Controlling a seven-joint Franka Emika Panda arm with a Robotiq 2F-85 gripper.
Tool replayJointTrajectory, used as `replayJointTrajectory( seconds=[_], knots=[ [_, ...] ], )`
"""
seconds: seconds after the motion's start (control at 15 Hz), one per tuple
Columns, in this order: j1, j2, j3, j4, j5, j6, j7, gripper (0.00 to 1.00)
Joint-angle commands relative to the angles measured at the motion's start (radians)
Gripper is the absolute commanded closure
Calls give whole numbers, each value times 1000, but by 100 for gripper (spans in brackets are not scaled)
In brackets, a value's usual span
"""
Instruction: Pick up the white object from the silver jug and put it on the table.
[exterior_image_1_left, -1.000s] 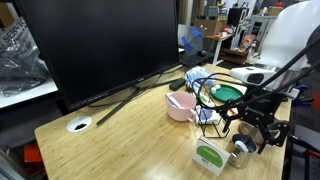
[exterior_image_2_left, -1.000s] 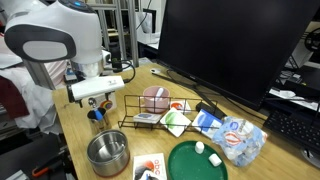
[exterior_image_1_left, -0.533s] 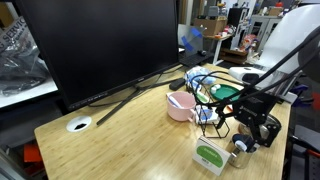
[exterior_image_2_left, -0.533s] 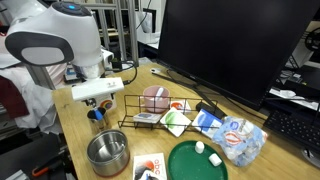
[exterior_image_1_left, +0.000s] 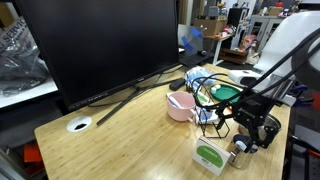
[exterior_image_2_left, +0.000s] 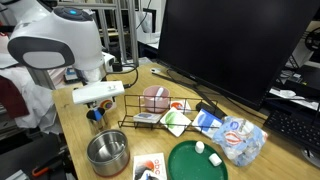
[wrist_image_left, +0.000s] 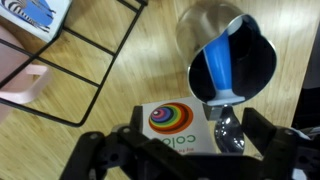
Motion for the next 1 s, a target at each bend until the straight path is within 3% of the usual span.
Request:
replayJointTrajectory(
  seconds=[0.0,0.33,0.6,0.93],
  knots=[
    [3,6,-1,0,70,19,-69,0],
    [6,8,0,-1,156,17,-145,0],
    [8,6,0,-1,221,14,-203,43],
    [10,1,0,0,282,12,-256,76]
  ],
)
